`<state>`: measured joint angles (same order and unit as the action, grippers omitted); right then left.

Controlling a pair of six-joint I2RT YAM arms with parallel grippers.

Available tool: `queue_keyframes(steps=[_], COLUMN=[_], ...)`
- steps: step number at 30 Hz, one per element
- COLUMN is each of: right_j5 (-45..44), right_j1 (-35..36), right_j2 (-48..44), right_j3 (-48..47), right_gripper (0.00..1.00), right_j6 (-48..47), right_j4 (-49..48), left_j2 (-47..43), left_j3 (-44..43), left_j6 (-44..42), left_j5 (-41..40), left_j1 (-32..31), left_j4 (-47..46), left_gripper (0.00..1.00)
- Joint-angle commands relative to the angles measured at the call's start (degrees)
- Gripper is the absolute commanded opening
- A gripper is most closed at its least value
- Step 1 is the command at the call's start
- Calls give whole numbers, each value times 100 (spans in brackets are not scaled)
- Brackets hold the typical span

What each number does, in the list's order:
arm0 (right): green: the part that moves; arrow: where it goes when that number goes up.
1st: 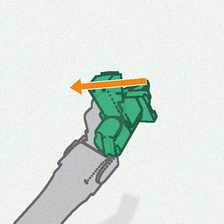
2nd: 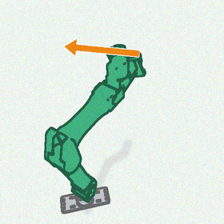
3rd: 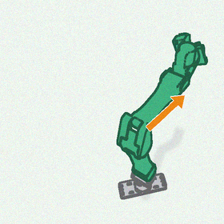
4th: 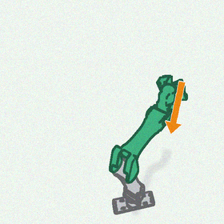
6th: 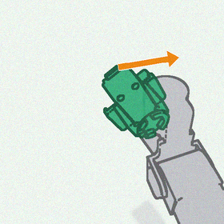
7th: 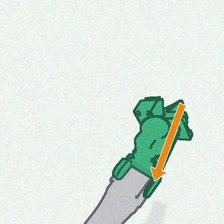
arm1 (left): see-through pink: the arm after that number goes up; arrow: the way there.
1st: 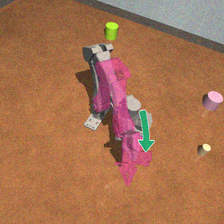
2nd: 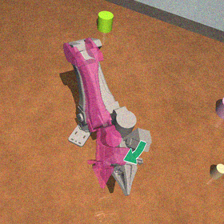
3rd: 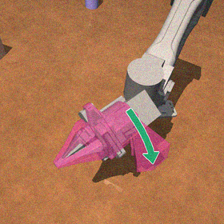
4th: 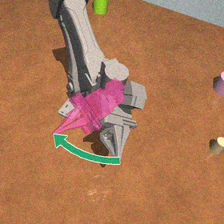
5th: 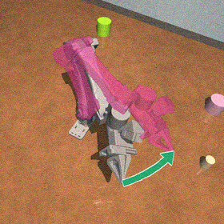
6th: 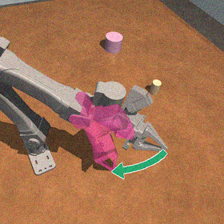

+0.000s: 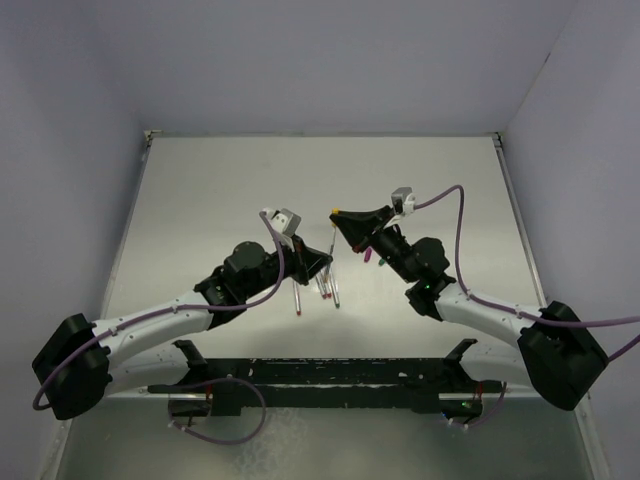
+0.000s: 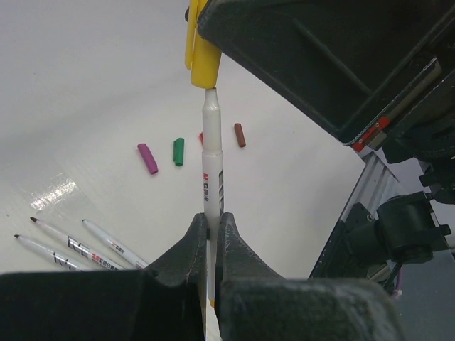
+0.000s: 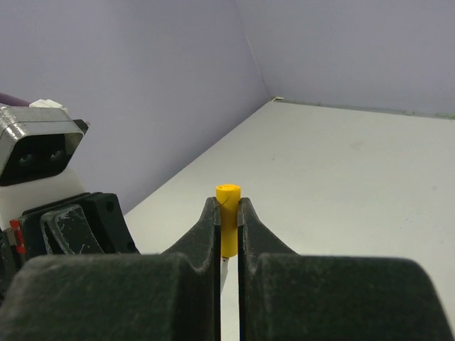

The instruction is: Insert the pens into the pen caps

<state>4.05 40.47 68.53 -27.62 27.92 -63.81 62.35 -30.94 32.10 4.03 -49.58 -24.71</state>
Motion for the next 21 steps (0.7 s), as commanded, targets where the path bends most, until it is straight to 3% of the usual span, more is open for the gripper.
queue_keyframes(steps=[1, 21], right_j5=[60, 259], right_j1=[14, 21], right_j2=[-7, 28], right_j3=[-68, 70], right_gripper=[0, 0], right_j6=[37, 567], right_j4=[-446, -601], left_j2=[-206, 9], left_j3=[49, 15], left_j6=[-10, 9], left_j5=[-126, -284], left_j1=[-25, -31], left_j4=[-347, -786], left_gripper=[0, 0])
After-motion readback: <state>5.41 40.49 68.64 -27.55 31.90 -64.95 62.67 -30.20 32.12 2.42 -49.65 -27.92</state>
